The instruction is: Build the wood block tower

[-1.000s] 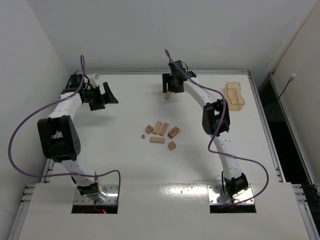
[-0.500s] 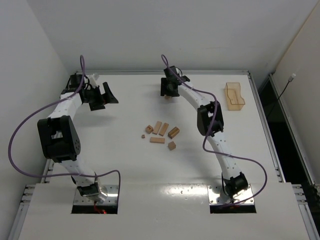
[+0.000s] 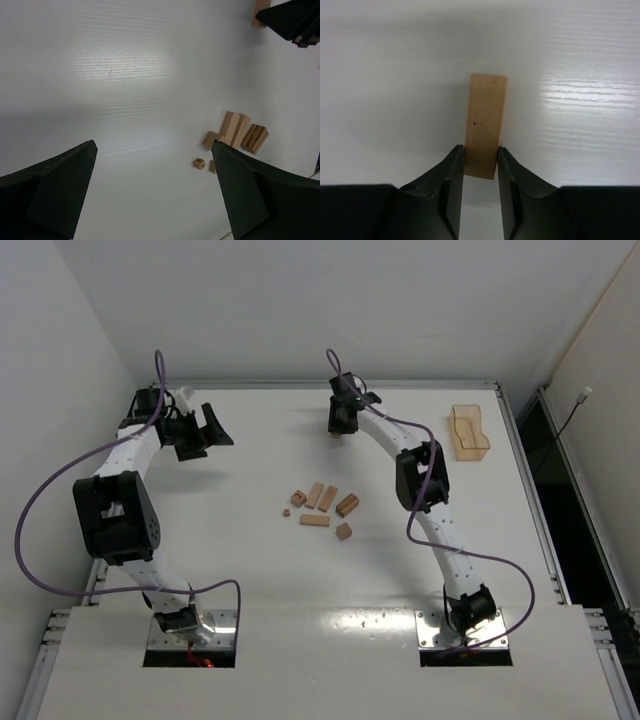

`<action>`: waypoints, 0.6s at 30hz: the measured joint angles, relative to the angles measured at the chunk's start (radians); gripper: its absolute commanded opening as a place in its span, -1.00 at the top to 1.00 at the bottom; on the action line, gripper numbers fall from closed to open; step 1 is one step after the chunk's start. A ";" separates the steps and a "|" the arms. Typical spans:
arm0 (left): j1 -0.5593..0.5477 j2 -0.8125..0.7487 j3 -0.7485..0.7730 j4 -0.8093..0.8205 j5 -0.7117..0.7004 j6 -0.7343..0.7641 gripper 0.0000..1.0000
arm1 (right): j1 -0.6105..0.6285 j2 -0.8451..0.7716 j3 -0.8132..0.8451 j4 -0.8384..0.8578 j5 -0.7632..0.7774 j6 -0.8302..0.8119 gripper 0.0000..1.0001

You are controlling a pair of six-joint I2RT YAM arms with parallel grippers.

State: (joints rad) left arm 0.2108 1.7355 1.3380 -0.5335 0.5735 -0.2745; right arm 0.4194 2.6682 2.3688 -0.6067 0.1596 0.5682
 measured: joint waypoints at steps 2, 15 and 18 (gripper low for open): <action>0.000 0.000 0.000 0.000 0.000 0.000 -1.00 | -0.003 -0.012 -0.016 -0.009 0.003 -0.002 1.00; -0.032 -0.014 -0.014 0.004 -0.026 -0.002 -1.00 | -0.114 -0.434 -0.666 -0.127 -0.019 -0.114 1.00; -0.057 -0.034 -0.030 0.003 -0.058 -0.004 -1.00 | -0.113 -0.557 -0.827 -0.163 -0.056 -0.152 1.00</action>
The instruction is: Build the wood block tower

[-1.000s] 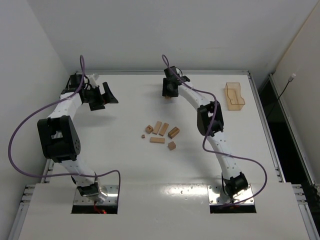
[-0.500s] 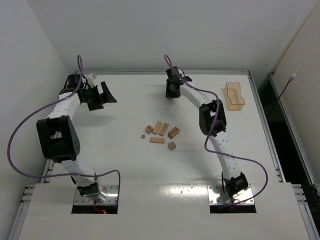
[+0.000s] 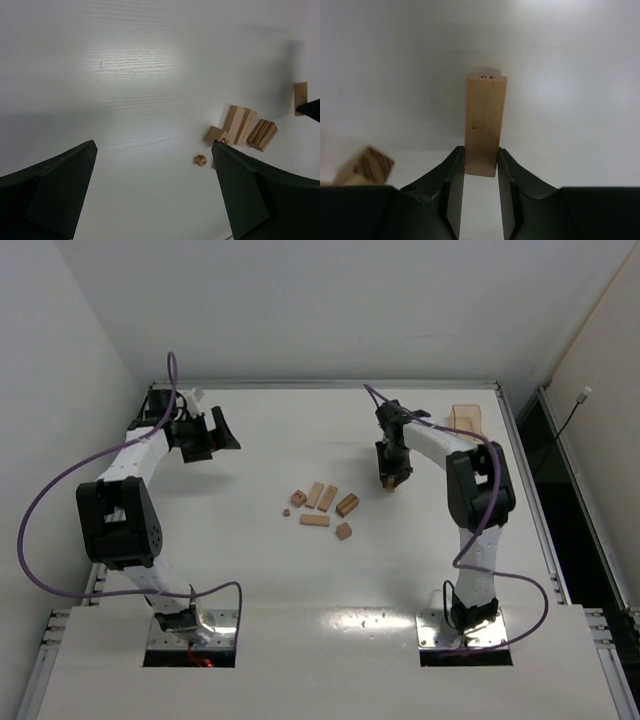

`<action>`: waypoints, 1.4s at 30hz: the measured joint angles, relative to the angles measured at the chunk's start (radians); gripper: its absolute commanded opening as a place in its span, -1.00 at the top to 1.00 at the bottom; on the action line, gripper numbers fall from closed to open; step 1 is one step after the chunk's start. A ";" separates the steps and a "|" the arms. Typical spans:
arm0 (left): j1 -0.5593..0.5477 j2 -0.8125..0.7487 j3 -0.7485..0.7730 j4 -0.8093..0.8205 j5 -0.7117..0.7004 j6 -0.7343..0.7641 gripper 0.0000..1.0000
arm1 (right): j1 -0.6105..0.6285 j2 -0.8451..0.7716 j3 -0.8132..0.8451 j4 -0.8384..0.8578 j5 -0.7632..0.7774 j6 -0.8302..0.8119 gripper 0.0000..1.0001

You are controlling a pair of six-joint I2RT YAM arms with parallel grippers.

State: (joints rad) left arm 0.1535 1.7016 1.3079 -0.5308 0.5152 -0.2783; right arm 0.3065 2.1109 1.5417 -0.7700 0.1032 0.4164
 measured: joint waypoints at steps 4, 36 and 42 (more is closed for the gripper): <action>-0.055 -0.036 -0.035 0.005 -0.058 -0.014 -1.00 | 0.013 -0.157 -0.166 -0.031 -0.040 -0.047 1.00; -0.348 -0.310 -0.308 0.105 -0.170 -0.089 -1.00 | 0.080 -0.463 -0.291 0.090 -0.061 -0.183 -0.91; -0.542 -0.208 -0.162 0.058 -0.243 -0.041 -1.00 | -0.029 -0.713 -0.262 0.145 -0.037 -0.348 -0.99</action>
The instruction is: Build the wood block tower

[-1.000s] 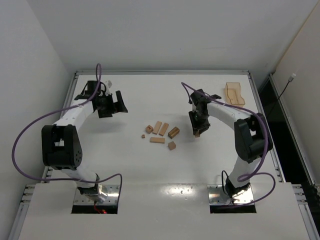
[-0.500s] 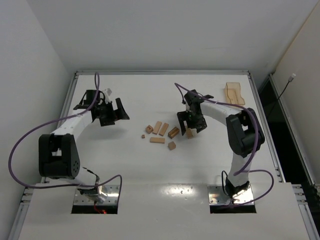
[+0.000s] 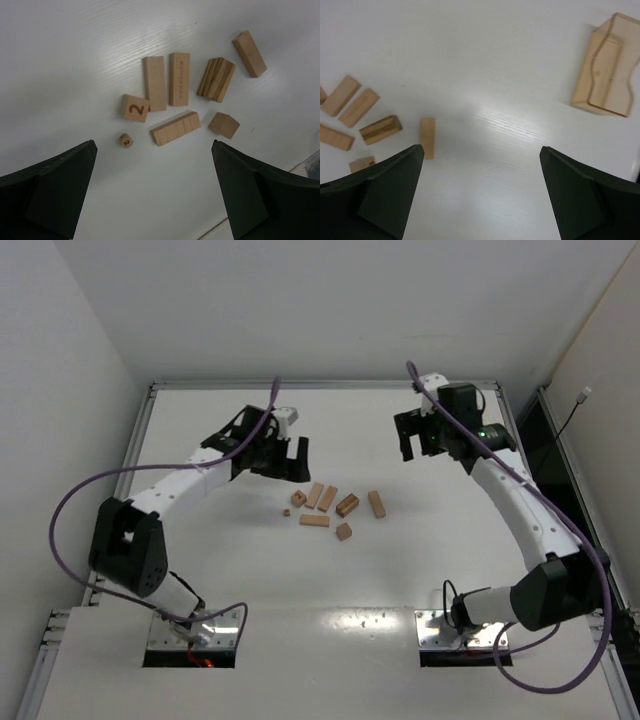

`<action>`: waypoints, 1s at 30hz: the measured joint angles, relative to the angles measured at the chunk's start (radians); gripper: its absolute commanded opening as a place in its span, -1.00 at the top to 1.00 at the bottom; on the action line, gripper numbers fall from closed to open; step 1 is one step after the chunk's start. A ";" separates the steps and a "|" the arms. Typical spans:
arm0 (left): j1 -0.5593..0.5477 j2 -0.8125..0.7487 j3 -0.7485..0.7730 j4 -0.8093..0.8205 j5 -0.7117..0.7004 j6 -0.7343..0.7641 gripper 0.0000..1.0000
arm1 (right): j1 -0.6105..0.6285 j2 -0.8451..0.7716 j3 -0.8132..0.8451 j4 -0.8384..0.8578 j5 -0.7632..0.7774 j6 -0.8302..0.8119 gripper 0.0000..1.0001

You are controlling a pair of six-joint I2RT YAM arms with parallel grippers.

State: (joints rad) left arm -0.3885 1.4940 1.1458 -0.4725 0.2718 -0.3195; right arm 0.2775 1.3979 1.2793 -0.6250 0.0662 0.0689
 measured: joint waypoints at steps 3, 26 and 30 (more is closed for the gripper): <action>-0.101 0.121 0.116 -0.014 -0.048 0.016 -1.00 | -0.084 -0.042 -0.004 -0.003 -0.001 -0.060 -0.99; -0.304 0.495 0.346 -0.116 -0.354 -0.060 -0.81 | -0.327 -0.075 -0.096 -0.089 -0.110 -0.083 -0.99; -0.304 0.537 0.382 -0.116 -0.356 -0.063 -0.73 | -0.348 -0.075 -0.103 -0.094 -0.131 -0.068 -0.99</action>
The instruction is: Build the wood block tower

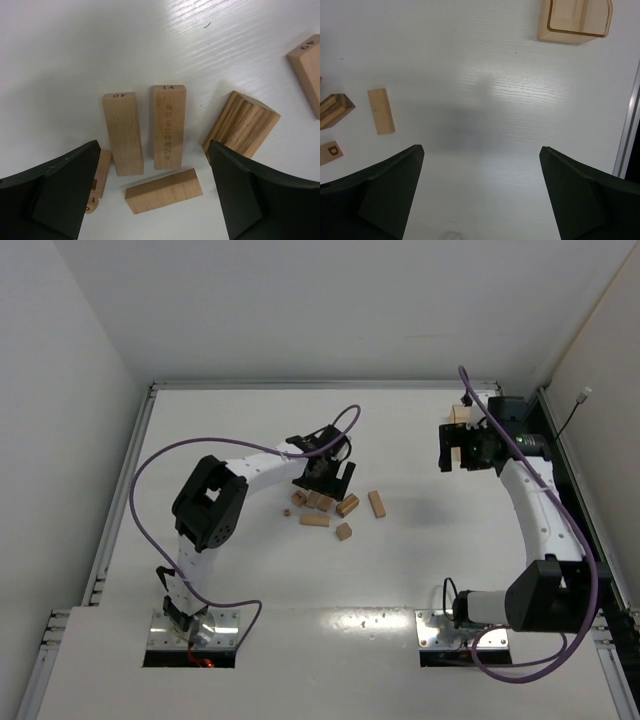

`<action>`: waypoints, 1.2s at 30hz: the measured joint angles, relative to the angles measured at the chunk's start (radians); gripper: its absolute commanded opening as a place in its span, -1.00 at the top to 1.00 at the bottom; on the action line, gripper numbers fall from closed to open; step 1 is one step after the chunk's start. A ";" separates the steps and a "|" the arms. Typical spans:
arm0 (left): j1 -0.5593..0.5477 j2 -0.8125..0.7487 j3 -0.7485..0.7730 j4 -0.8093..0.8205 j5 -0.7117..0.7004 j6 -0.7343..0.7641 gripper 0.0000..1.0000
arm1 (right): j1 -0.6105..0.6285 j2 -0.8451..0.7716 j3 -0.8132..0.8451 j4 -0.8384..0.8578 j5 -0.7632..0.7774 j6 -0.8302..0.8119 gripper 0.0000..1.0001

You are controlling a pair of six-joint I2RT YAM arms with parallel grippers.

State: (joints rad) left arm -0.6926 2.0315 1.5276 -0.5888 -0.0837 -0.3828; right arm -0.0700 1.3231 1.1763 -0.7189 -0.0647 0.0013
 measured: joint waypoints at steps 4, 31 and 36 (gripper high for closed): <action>0.000 0.041 0.006 -0.006 0.000 -0.002 -0.73 | -0.022 0.000 0.000 0.000 -0.018 0.011 -0.99; 0.002 0.221 0.246 -0.071 -0.058 -0.096 1.00 | -0.084 0.004 0.000 0.000 -0.081 0.078 -0.96; 0.015 0.296 0.380 -0.085 -0.091 -0.161 1.00 | -0.084 0.008 0.000 0.000 -0.092 0.114 -0.94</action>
State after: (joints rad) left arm -0.6773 2.3272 1.9079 -0.6735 -0.1745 -0.5442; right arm -0.1539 1.3312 1.1763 -0.7193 -0.1570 0.1158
